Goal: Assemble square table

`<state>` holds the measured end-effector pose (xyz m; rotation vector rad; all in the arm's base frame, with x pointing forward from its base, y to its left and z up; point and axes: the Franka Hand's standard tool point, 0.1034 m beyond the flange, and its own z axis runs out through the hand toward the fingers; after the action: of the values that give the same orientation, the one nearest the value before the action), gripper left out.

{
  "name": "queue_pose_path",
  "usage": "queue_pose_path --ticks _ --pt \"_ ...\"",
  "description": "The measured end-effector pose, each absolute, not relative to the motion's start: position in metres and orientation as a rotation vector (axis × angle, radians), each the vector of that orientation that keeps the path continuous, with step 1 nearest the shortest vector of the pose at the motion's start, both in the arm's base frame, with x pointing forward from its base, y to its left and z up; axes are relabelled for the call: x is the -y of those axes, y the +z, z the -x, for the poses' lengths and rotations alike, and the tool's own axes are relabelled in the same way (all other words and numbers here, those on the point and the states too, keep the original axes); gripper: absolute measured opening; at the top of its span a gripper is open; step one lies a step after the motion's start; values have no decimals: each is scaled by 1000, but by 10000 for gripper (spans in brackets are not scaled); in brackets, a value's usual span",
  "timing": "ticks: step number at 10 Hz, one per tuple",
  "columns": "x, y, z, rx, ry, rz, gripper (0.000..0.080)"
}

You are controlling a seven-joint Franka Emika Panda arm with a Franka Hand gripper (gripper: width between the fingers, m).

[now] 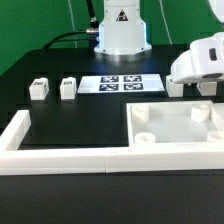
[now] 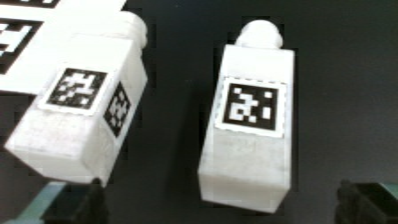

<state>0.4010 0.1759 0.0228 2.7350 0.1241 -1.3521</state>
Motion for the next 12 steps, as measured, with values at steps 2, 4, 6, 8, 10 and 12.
queue_pose_path --ticks 2,4,6,8,10,12 --pt "-183 13 -383 -111 -1404 -2721 649" --pt "-183 8 -374 -113 -1418 -2715 649" --pt "-183 8 -374 -115 -1417 -2716 623" --pt "-184 8 -374 -116 -1418 -2716 285" --pt "-183 8 -374 -116 -1418 -2716 288" --pt "-183 8 -374 -116 -1418 -2716 288"
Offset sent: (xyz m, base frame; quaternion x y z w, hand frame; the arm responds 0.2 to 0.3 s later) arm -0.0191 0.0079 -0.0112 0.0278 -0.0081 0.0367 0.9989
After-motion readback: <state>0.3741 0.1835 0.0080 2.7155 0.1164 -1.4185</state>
